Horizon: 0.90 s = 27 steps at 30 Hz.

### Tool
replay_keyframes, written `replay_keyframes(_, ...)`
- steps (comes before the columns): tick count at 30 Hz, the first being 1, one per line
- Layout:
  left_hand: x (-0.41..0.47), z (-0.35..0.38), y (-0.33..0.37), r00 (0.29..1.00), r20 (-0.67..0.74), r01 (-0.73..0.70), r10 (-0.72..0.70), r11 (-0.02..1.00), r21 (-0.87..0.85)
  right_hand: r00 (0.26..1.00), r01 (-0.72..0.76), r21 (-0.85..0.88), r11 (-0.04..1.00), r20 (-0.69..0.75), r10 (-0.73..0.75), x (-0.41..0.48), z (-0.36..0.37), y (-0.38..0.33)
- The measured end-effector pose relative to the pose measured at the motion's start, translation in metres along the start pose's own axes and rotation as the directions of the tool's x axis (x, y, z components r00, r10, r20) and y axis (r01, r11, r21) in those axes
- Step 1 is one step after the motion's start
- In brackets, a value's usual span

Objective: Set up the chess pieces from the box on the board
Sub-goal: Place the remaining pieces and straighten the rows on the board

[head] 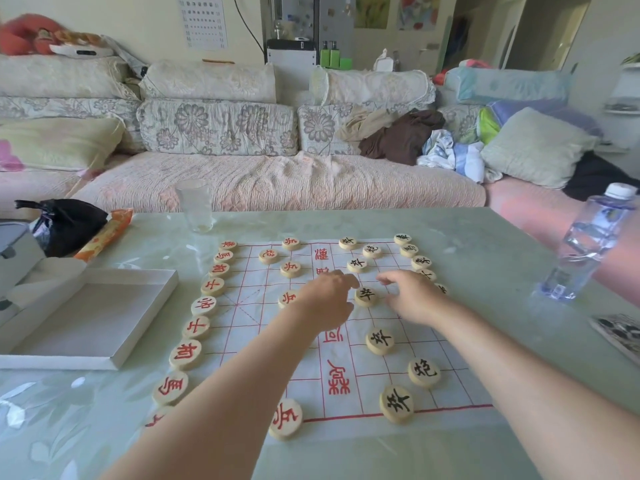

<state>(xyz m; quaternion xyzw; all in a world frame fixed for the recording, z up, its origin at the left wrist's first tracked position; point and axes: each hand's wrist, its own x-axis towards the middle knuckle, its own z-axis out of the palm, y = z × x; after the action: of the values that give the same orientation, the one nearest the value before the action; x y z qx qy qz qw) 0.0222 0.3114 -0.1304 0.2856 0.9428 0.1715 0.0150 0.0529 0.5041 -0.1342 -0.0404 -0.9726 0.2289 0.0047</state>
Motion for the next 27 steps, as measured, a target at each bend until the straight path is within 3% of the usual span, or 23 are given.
replay_keyframes(7,0.016,0.018,-0.003,0.998,0.051,0.024,-0.023,1.0,-0.009,0.999,0.019,-0.074,0.997,0.041,-0.016,0.015,0.015,-0.01)
replay_keyframes(11,0.021,0.025,-0.005,1.0,0.016,0.025,-0.025,0.999,-0.02,0.995,0.064,0.054,0.997,0.076,-0.068,0.022,0.013,-0.005)
replay_keyframes(15,0.026,0.029,-0.01,0.997,-0.055,0.045,-0.045,0.999,-0.011,0.993,0.001,0.175,0.985,0.113,-0.021,0.022,0.011,0.004)
replay_keyframes(27,0.032,0.027,-0.013,0.994,-0.091,0.048,-0.054,0.996,-0.07,0.992,0.059,0.179,0.982,0.103,-0.078,0.027,0.014,0.004)
